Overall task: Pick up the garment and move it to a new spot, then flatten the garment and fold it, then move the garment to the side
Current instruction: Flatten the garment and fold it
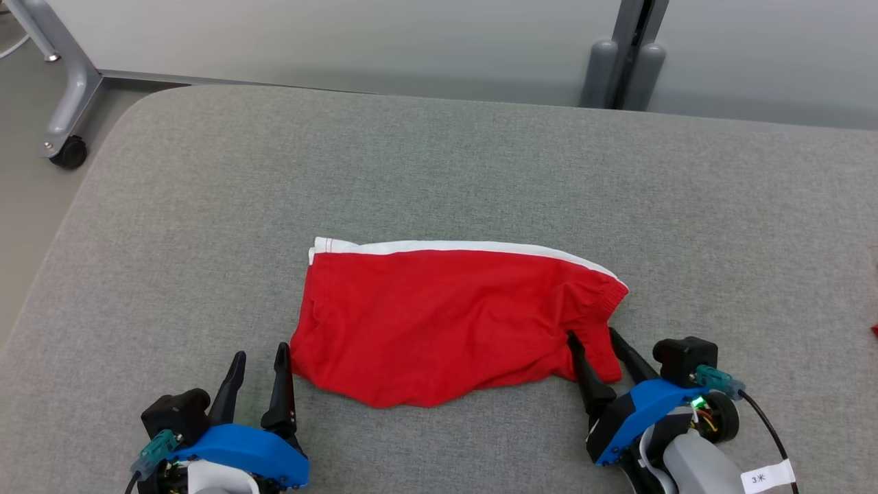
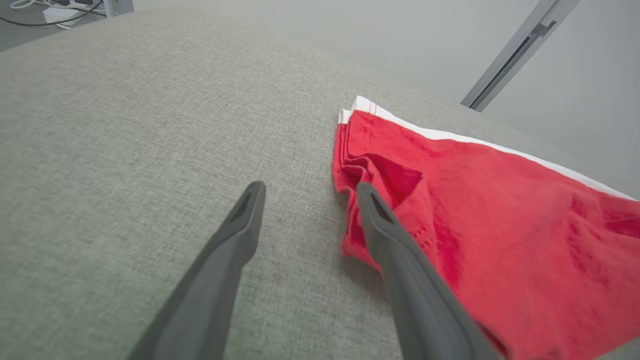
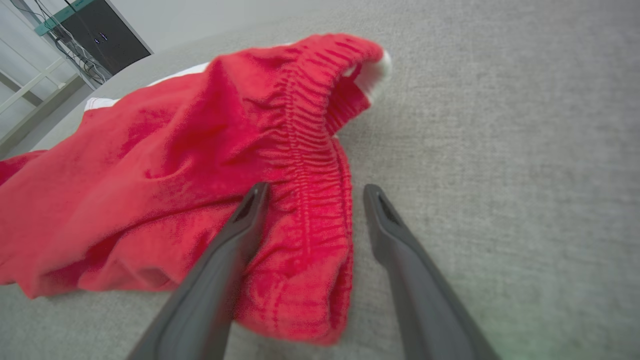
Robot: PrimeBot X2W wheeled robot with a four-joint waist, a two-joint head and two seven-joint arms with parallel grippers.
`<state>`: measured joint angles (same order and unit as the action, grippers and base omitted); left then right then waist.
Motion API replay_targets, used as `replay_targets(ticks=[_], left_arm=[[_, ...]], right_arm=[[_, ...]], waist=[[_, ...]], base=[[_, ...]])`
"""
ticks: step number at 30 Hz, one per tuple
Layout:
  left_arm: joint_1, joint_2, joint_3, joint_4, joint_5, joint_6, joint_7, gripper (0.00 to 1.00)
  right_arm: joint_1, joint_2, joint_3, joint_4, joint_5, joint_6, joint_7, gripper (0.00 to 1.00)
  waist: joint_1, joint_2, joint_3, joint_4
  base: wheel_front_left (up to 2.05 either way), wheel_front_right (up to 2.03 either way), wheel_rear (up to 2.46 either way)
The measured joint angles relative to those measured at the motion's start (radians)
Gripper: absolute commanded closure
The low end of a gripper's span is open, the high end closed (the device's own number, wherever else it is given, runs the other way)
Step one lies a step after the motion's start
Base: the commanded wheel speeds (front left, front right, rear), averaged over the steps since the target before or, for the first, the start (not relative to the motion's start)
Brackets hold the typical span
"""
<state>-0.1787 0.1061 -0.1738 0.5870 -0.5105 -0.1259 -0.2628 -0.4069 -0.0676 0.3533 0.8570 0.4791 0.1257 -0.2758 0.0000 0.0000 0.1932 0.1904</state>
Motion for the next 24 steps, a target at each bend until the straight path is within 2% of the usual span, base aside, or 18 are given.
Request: replay_targets(ticks=[1,2,6,11,16,24], left_arm=[[0.0,0.003,-0.003,-0.002,0.0,0.0,0.0,0.0],[0.0,0.005,-0.005,-0.002,-0.002,0.0,0.0,0.0],[0.0,0.011,-0.021,-0.004,-0.009,0.0,0.0,0.0],[-0.002,0.016,-0.03,-0.008,-0.01,0.0,0.0,0.0],[-0.003,0.019,-0.032,-0.011,-0.016,-0.001,0.0,0.0],[0.0,0.021,-0.033,-0.003,-0.017,-0.004,0.0,0.0]], right_arm=[[-0.003,-0.001,0.014,0.001,0.016,0.0,0.0,0.74],[-0.006,-0.001,0.026,0.002,0.03,0.0,0.0,1.0],[-0.014,0.003,0.046,0.002,0.077,0.001,0.0,1.0],[-0.014,0.015,0.002,-0.008,0.091,0.005,0.002,1.0],[0.004,0.024,-0.047,-0.033,0.063,0.006,0.006,1.0],[0.023,0.025,-0.071,-0.044,0.014,0.006,0.006,1.0]], waist=[[-0.0001,0.0,0.002,-0.002],[-0.0001,0.0,0.003,-0.005],[-0.0001,0.0,0.006,-0.017],[-0.0001,0.0,0.007,-0.032],[0.0,0.0,0.006,-0.044],[0.0,0.0,0.005,-0.054]], base=[[0.0,0.0,0.0],[0.0,0.0,0.0],[0.0,0.0,0.0],[0.0,0.0,0.0],[0.0,0.0,0.0],[0.0,0.0,0.0]])
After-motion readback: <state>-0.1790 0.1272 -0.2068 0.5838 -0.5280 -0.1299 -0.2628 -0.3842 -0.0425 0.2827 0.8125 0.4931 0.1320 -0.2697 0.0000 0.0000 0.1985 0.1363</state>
